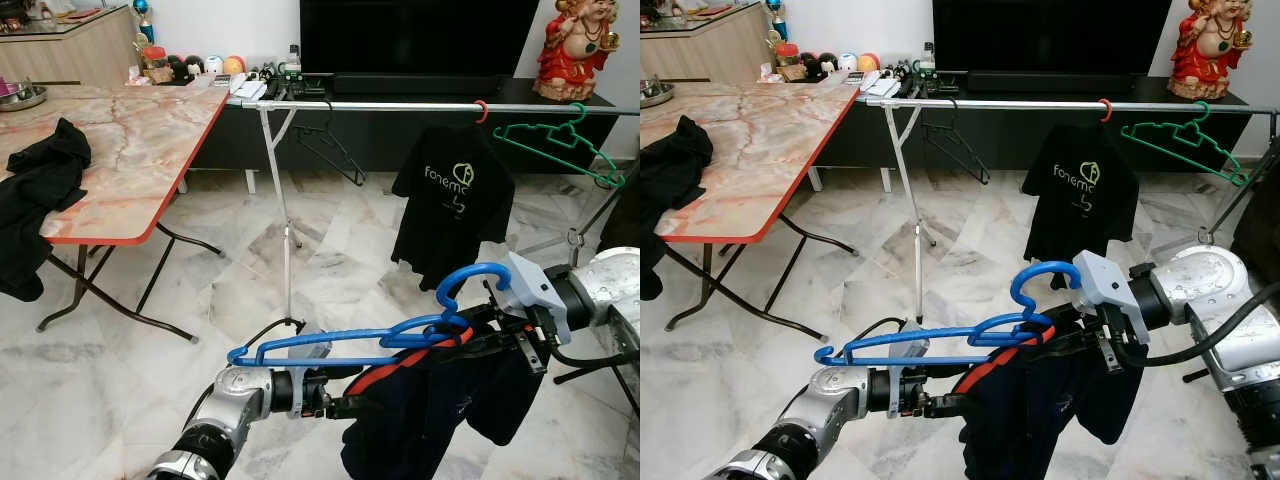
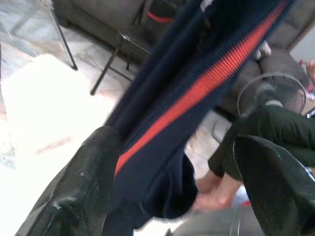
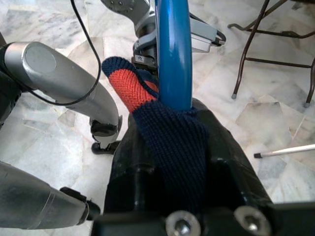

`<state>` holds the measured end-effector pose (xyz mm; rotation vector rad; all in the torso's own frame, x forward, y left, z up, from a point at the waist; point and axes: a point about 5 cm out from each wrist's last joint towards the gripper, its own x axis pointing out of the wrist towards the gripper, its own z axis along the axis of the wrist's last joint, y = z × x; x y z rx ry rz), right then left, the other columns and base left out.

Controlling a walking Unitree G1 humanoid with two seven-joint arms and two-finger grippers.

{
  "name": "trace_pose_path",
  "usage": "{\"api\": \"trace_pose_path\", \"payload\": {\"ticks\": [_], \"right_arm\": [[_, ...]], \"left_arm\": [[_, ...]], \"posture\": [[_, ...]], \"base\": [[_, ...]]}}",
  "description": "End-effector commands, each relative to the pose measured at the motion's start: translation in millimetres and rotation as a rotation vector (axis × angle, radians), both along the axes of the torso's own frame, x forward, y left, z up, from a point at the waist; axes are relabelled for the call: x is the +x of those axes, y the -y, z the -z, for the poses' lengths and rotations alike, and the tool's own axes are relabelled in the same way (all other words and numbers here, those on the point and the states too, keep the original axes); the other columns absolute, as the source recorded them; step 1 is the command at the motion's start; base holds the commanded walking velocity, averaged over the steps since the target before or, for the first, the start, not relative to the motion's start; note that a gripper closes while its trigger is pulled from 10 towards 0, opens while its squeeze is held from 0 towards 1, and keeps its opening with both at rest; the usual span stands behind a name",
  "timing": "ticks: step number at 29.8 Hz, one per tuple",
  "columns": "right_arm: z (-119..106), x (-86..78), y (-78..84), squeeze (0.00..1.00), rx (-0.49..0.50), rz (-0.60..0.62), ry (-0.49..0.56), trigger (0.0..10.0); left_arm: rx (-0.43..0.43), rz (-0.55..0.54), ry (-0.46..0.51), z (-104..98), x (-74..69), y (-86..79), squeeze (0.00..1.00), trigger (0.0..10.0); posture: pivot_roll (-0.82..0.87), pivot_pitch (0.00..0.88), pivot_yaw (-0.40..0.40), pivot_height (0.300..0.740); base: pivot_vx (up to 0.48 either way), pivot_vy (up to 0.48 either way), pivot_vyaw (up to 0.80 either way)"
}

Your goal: Hang hanger

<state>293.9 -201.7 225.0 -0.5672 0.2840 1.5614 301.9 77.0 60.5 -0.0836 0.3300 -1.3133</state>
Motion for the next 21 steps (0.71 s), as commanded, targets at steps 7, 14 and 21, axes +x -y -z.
{"api": "trace_pose_path", "payload": {"ticks": [7, 14, 21], "right_arm": [[-1.9, 1.8, 2.0, 0.0, -0.011, 0.004, 0.021, 0.0], [-2.5, 3.1, 1.6, 0.0, -0.01, 0.01, 0.03, 0.0], [-2.4, 4.3, 0.0, 0.0, -0.009, 0.008, 0.038, 0.0]], "left_arm": [[0.071, 0.018, 0.0, 8.2, -4.9, 0.6, 0.0, 10.0], [0.105, 0.02, -0.012, 13.0, -6.9, 3.2, 0.0, 10.0], [0.124, 0.014, -0.081, 27.7, -16.9, 4.5, 0.0, 10.0]], "posture": [[-0.04, 0.045, -0.041, 0.74], [-0.05, 0.045, -0.041, 0.74], [-0.05, 0.044, -0.042, 0.74]], "base": [[0.0, 0.0, 0.0], [0.0, 0.0, 0.0], [0.0, 0.0, 0.0]]}}
